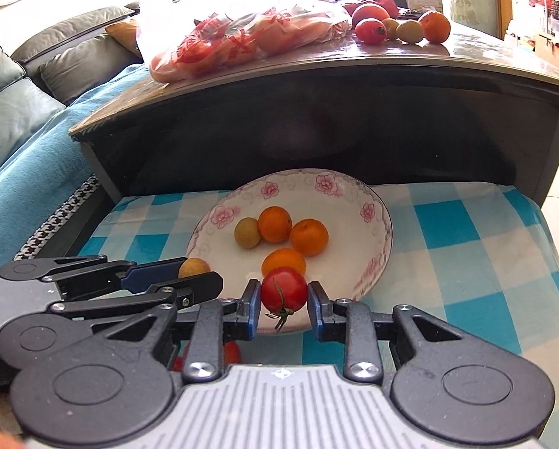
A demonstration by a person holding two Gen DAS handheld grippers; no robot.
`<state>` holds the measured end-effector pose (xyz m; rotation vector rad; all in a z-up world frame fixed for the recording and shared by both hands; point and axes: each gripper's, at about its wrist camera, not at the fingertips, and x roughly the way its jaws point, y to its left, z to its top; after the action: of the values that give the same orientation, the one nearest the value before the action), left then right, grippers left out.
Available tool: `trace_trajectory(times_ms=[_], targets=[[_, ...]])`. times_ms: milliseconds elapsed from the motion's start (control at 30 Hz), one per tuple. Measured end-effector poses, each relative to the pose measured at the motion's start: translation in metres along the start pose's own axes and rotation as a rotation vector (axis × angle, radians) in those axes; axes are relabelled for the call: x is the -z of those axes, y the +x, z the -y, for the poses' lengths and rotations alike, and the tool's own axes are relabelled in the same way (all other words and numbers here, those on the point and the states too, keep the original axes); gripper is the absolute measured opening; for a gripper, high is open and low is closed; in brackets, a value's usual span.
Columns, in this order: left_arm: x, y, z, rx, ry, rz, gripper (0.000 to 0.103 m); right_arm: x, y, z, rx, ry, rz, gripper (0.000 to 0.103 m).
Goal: Organize fruits
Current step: 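Open the left tool over the bowl while the right tool lowers the tomato, then open the right tool to drop the red tomato into the bowl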
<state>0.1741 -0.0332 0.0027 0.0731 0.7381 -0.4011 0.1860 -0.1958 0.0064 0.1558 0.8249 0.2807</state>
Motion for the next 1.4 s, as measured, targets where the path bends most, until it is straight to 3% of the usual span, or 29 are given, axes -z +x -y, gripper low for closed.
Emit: trace_trajectory(times_ms=[367, 500, 1033, 1400], targets=[[-0.001, 0.016, -0.005, 0.0, -0.021, -0.019, 0.032, -0.003, 0.019, 0.01, 0.01, 0.012, -0.001, 0.032], [-0.003, 0.015, -0.006, -0.007, -0.024, -0.017, 0.037, -0.003, 0.017, 0.01, 0.011, 0.015, 0.007, 0.032], [-0.01, -0.016, 0.0, -0.005, -0.006, 0.03, 0.05, -0.006, -0.023, 0.002, 0.009, 0.036, 0.071, 0.033], [0.002, -0.043, 0.009, 0.002, 0.025, 0.032, 0.055, 0.02, -0.047, -0.009, 0.026, 0.032, 0.038, 0.034]])
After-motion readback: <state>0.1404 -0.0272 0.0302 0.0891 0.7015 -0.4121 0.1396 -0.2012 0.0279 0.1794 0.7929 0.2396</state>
